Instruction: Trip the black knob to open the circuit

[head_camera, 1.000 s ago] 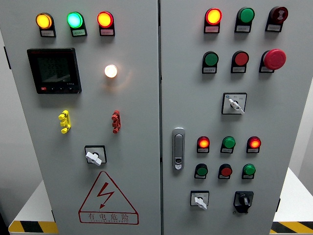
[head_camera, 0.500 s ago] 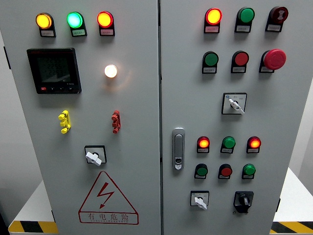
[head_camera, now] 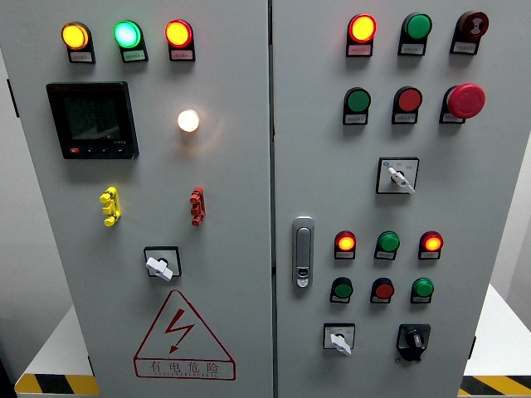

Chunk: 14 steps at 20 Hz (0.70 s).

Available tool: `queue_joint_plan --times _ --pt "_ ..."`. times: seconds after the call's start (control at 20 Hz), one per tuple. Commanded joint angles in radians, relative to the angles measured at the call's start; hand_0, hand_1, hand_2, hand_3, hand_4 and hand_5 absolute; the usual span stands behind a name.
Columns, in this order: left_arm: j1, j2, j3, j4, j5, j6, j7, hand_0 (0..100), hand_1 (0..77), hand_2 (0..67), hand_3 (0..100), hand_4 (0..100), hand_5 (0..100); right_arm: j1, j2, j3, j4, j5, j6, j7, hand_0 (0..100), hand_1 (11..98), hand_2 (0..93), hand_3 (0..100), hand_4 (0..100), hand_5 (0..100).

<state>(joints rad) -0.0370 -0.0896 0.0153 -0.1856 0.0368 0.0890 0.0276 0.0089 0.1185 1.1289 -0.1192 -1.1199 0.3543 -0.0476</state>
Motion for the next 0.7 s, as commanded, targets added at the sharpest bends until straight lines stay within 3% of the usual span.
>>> queue_joint_plan --times 0.0,0.05,0.15,0.2,0.3,0.35,0.4,0.45,0.5,0.6,0.65 --pt "0.0 0.001 0.0 0.0 0.0 0.0 0.0 0 0.0 19.4 26 10 9 0.037 -0.005 0.04 -0.023 -0.006 0.02 0.003 92 36.9 3.7 13 6 13" --pt "0.0 0.001 0.0 0.0 0.0 0.0 0.0 0 0.0 19.4 26 10 9 0.043 -0.0065 0.048 -0.034 -0.009 0.043 0.003 92 36.8 3.7 13 6 13" --pt "-0.001 0.001 0.0 0.0 0.0 0.0 0.0 0 0.0 19.4 26 10 9 0.043 -0.0233 0.08 -0.031 -0.011 0.052 0.003 92 36.6 3.7 13 6 13" --pt "0.0 0.001 0.0 0.0 0.0 0.0 0.0 0 0.0 19.4 26 10 9 0.043 -0.0234 0.125 -0.033 -0.018 0.051 0.005 92 36.6 3.6 13 6 13" --pt "0.0 0.001 0.0 0.0 0.0 0.0 0.0 0 0.0 19.4 26 10 9 0.043 -0.0127 0.215 0.007 -0.041 0.049 0.006 92 36.6 3.6 13 6 13" --pt "-0.001 -0.001 0.0 0.0 0.0 0.0 0.0 0 0.0 19.4 26 10 9 0.037 -0.0081 0.301 0.066 -0.11 0.049 0.006 92 36.6 3.6 13 6 13" --pt "0.0 0.001 0.0 0.0 0.0 0.0 0.0 0 0.0 19.4 26 10 9 0.03 0.0041 0.407 0.105 -0.209 0.051 0.006 92 36.7 3.5 13 6 13" --pt "0.0 -0.001 0.0 0.0 0.0 0.0 0.0 0 0.0 19.4 26 10 9 0.028 0.0072 0.516 0.14 -0.338 0.064 0.008 92 36.7 3.5 13 6 13" --pt "0.0 -0.001 0.0 0.0 0.0 0.0 0.0 0 0.0 19.4 26 10 9 0.028 0.0073 0.554 0.162 -0.416 0.089 0.027 92 36.9 3.5 13 6 13" --pt "-0.001 0.001 0.0 0.0 0.0 0.0 0.0 0 0.0 19.4 26 10 9 0.028 0.0073 0.572 0.248 -0.454 0.101 0.09 92 36.9 3.3 13 6 13" --pt "0.0 0.001 0.0 0.0 0.0 0.0 0.0 0 0.0 19.4 26 10 9 0.022 0.0073 0.58 0.301 -0.454 0.101 0.104 92 36.8 3.2 13 5 13"
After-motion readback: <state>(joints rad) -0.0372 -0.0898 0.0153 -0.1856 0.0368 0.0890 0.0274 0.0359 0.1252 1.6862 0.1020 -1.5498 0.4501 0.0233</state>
